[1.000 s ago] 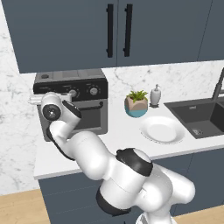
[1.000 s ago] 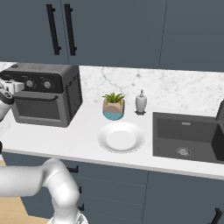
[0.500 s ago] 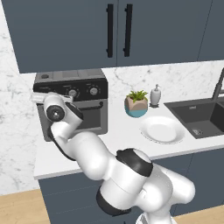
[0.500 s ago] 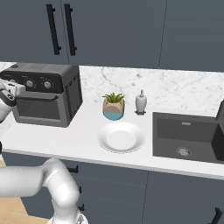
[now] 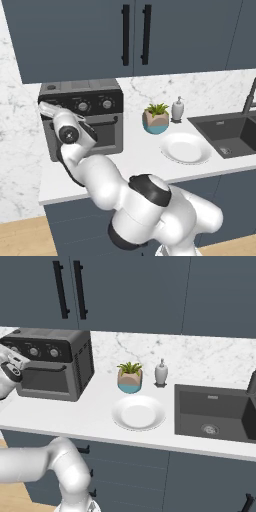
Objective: Pick up the kebab skewer and baguette bread, and place them inside the toaster oven. Close the toaster oven door and start by setting the timer.
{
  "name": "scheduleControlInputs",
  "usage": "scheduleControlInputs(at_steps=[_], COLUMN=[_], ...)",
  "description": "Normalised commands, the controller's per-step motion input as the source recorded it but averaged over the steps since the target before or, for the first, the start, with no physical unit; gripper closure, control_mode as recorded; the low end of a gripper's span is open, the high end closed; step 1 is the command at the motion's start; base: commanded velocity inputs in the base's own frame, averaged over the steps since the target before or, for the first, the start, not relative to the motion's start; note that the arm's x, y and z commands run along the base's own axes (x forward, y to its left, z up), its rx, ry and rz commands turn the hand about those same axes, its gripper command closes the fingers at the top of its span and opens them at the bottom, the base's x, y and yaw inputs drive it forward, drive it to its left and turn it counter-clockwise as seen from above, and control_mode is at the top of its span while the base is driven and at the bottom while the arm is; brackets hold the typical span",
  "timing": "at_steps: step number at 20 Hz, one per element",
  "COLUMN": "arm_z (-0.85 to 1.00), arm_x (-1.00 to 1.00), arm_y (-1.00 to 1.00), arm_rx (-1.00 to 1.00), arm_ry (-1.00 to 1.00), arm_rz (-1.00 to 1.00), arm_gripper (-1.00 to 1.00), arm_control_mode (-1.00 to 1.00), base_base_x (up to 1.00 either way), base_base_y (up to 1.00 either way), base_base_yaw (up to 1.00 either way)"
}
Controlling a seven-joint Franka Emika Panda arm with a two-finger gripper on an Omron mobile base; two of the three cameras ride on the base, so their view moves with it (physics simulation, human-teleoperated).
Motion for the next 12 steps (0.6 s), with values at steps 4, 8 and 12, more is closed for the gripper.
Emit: scheduleControlInputs(at_steps=[4,8,12], arm_z=[-0.10,-0.12,-0.09], arm_x=[0.00,0.00,0.00], arm_y=[0.00,0.00,0.00], arm_rx=[0.28,0.28,0.29], arm_ry=[0.00,0.00,0.00], arm_rz=[-0.07,-0.08,-0.07], arm_gripper=[1.00,1.00,1.00], arm_control_mode=[-1.00,-1.00,-1.00], base_base_x=[0.00,0.00,0.00], base_base_y=[0.00,0.00,0.00], base_base_yaw=[0.00,0.00,0.00])
